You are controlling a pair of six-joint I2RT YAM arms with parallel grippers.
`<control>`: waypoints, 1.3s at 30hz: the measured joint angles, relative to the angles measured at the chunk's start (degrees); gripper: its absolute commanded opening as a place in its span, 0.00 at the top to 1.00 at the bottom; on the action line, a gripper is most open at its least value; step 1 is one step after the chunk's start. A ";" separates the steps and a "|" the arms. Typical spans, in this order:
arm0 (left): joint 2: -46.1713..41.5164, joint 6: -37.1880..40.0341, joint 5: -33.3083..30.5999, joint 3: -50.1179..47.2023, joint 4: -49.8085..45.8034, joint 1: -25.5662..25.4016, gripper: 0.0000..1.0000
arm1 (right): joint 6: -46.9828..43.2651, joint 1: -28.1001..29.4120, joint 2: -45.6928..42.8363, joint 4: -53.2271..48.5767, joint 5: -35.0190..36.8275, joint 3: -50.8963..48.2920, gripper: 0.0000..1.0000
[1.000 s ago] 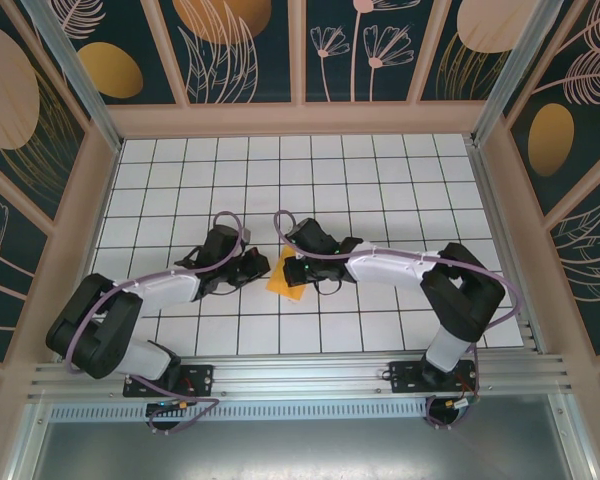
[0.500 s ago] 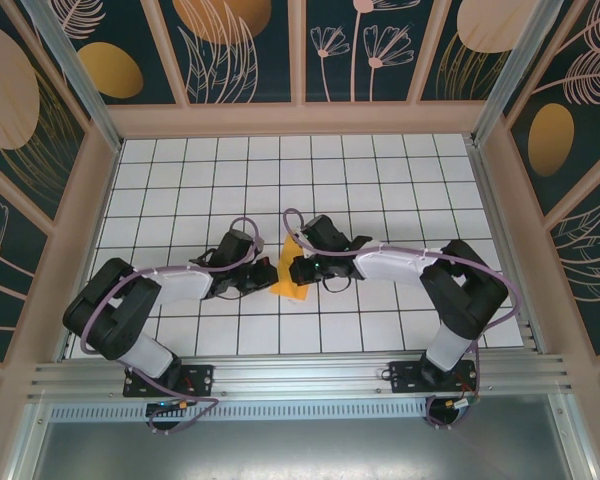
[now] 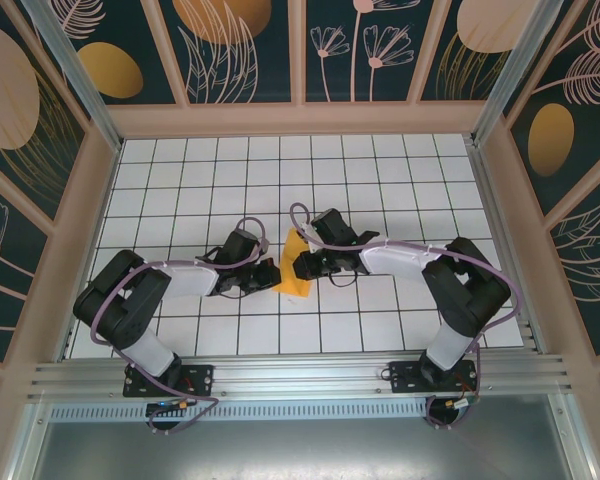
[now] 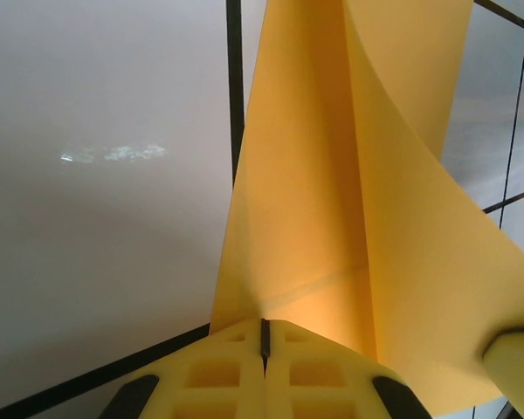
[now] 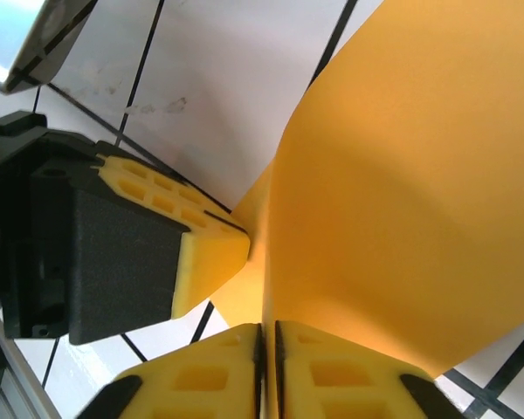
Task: Fold a paper plane with a square sheet of paper (pick it up from the middle)
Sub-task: Fold the triangle a second time at the center of the table.
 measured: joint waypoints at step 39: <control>0.94 5.44 -1.55 3.08 -4.22 -0.37 1.00 | -16.65 -2.56 8.15 -16.11 -1.44 10.93 0.89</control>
